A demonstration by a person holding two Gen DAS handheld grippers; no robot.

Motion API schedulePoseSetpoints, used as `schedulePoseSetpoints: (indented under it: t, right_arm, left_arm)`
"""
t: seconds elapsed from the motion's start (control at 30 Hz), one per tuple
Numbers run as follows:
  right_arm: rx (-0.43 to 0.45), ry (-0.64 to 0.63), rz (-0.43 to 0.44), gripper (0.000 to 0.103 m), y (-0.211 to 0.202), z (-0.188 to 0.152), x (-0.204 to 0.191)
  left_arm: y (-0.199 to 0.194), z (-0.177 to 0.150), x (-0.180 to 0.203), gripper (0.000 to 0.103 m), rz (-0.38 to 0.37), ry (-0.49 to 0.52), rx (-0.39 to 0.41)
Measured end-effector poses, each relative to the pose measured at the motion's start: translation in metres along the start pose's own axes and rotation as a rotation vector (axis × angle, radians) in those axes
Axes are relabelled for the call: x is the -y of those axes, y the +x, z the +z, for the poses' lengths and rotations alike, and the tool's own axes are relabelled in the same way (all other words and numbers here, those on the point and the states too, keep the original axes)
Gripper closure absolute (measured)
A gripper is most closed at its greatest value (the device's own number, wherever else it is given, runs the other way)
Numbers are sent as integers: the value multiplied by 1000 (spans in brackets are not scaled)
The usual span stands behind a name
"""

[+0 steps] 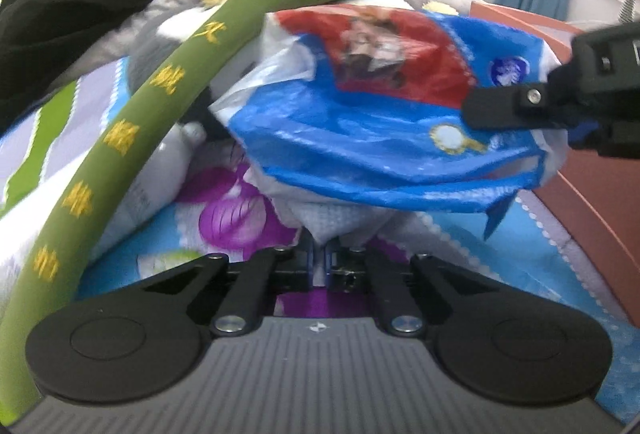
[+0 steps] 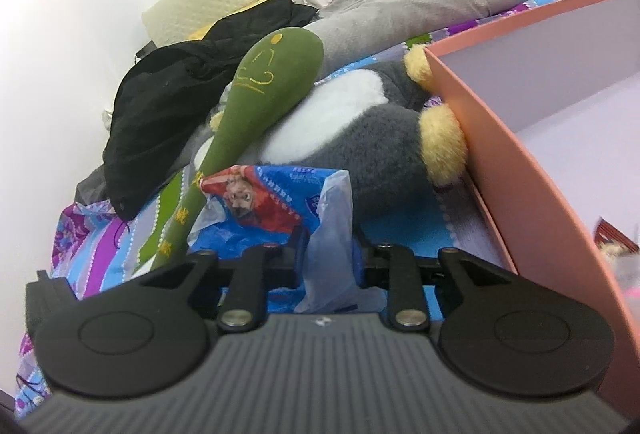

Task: Organize soft objects
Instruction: 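Grasp the white cloth with the left tool while the right tool grasps the blue-red plastic packet, then carry the white cloth with the left tool while the right tool carries the packet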

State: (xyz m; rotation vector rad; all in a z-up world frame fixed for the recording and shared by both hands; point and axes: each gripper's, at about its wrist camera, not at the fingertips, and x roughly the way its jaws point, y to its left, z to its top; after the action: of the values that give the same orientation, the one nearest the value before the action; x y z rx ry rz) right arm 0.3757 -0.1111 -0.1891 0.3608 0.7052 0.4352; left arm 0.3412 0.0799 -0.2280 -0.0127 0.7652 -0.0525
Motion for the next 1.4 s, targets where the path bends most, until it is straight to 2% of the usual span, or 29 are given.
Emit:
schedulePoseSetpoints:
  t: [0.53, 1.0, 1.4]
  right_arm:
    - [19, -81, -72, 78, -75, -22, -14]
    - [7, -123, -161, 79, -126, -54, -12]
    - [-45, -200, -224, 79, -154, -101, -6]
  left_arm:
    - [-83, -61, -6, 98, 26, -266, -56]
    - [-161, -112, -1, 98, 62, -352, -78]
    - [-198, -118, 15, 98, 41, -357, -82]
